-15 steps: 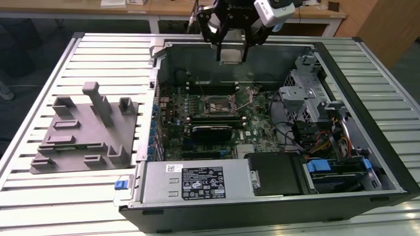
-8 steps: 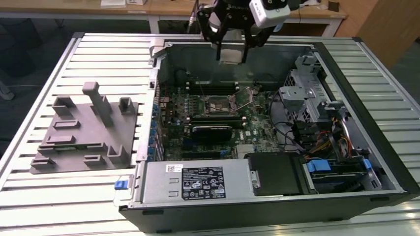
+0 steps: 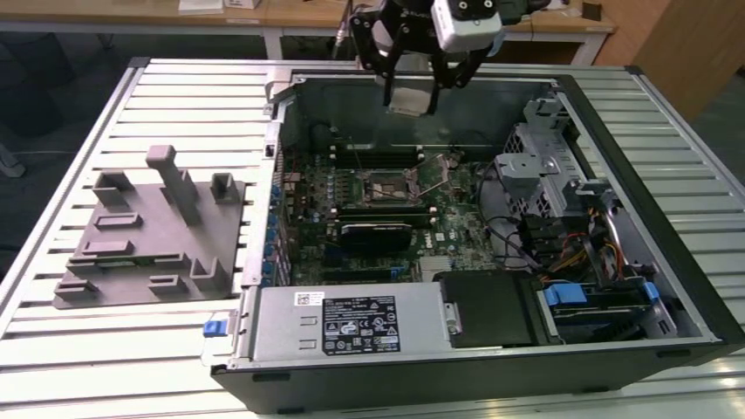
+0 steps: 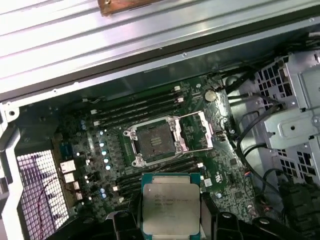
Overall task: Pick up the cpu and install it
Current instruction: 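Place the cpu into insertion slot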
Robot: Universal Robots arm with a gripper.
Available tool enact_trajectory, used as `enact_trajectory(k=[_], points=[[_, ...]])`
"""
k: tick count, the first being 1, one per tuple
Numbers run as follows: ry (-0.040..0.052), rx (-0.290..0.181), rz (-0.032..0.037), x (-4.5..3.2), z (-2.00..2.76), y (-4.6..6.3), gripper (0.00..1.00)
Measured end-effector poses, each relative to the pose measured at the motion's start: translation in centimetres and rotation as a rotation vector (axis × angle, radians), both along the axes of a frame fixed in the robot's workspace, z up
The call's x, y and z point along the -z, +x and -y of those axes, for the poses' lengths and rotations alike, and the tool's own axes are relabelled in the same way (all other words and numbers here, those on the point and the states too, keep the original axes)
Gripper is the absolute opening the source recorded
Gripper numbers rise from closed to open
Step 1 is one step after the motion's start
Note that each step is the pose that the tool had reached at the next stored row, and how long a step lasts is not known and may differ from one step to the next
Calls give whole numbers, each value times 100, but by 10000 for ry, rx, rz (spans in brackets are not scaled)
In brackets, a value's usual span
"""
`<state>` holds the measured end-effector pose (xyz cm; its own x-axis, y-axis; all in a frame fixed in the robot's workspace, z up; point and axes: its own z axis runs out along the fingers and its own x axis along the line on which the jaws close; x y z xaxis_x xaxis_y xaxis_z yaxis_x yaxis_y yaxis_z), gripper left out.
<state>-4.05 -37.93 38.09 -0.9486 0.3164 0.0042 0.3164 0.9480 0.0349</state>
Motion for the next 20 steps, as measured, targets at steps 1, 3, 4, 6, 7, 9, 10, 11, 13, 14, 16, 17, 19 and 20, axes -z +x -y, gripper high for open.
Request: enact_trajectory(k=[1, 3, 4, 6, 7, 9, 10, 11, 13, 14, 16, 17, 19, 20], points=[[0, 181, 0, 2, 0, 0, 54], [0, 540, 0, 7, 0, 0, 54], [0, 719, 0, 10, 0, 0, 54], [0, 1084, 0, 16, 0, 0, 54], [-1, 1265, 0, 18, 0, 0, 54], [0, 1639, 0, 24, 0, 0, 54], [-1, 1819, 0, 26, 0, 0, 54], [0, 1991, 0, 29, 0, 0, 54], [0, 2347, 0, 36, 0, 0, 54], [-1, 2527, 0, 39, 0, 0, 54], [0, 2885, 0, 46, 0, 0, 54], [0, 3066, 0, 49, 0, 0, 54], [0, 3442, 0, 56, 0, 0, 54], [0, 3618, 0, 59, 0, 0, 54]])
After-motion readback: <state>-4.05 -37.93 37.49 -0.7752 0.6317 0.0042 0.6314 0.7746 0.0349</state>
